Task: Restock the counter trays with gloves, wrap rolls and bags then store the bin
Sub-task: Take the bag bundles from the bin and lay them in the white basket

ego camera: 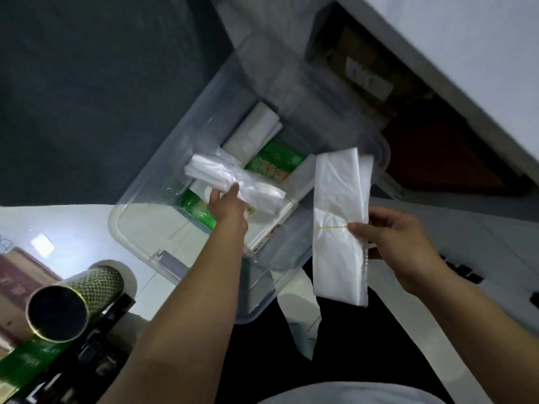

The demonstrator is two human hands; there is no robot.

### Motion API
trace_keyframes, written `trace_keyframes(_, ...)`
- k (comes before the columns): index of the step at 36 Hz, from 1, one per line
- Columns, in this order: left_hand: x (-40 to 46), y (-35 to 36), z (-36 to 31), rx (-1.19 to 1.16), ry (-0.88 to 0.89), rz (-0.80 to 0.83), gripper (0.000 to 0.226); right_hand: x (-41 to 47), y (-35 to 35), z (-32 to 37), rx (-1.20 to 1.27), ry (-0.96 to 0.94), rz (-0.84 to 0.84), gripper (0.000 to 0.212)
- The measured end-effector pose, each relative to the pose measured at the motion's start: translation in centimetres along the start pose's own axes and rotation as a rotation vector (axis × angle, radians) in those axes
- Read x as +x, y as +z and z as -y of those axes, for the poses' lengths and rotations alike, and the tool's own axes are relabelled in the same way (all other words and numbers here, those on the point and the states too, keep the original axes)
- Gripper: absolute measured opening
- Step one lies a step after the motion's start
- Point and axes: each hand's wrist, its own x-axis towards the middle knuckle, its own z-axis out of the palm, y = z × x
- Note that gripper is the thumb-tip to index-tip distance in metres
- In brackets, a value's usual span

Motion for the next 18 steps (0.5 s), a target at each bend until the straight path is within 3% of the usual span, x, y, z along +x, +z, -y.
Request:
trace_keyframes(4, -5.2, -3.2, -1.5, 0.137, 0.088, 0.135, 0.018, -1.0, 0.1, 2.3, -0.017, -0.026, 0.105, 0.023)
trace_keyframes(9, -12.8, -5.8, -3.8, 0.216, 0.15, 0.391, 0.027, -1.7, 0.6, 5.2, -0.075, -0.097, 0.29, 0.017)
trace_keyframes(15, -20.2, -7.5, -6.2, 0.277, 0.249, 0.533, 0.03, -4.1, 1.7, 10.0, -0.009, -0.15, 0.709, 0.03)
trace_keyframes(18, -23.0, -7.8, -6.7, 0.233, 0.296, 0.585, 0.038, -5.3, 2.7, 11.4, -0.107, -0.238, 0.667, 0.027)
